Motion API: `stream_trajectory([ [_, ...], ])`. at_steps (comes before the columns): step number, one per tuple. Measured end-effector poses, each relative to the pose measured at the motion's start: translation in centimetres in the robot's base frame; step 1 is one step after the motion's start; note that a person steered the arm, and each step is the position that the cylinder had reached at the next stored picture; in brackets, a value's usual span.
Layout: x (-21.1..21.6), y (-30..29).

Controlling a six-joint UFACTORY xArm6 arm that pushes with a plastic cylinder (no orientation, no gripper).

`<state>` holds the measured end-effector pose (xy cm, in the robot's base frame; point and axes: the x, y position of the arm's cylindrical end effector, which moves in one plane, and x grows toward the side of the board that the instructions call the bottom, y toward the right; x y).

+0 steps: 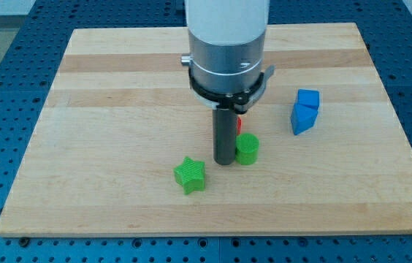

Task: Slightly move the green circle to the right

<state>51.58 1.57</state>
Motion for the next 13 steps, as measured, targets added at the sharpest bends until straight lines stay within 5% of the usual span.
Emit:
stream_trajectory([
  [6,0.0,9.7],
  [8,0.1,9.4],
  [10,1.7,3.1],
  [13,-1.6,6.0],
])
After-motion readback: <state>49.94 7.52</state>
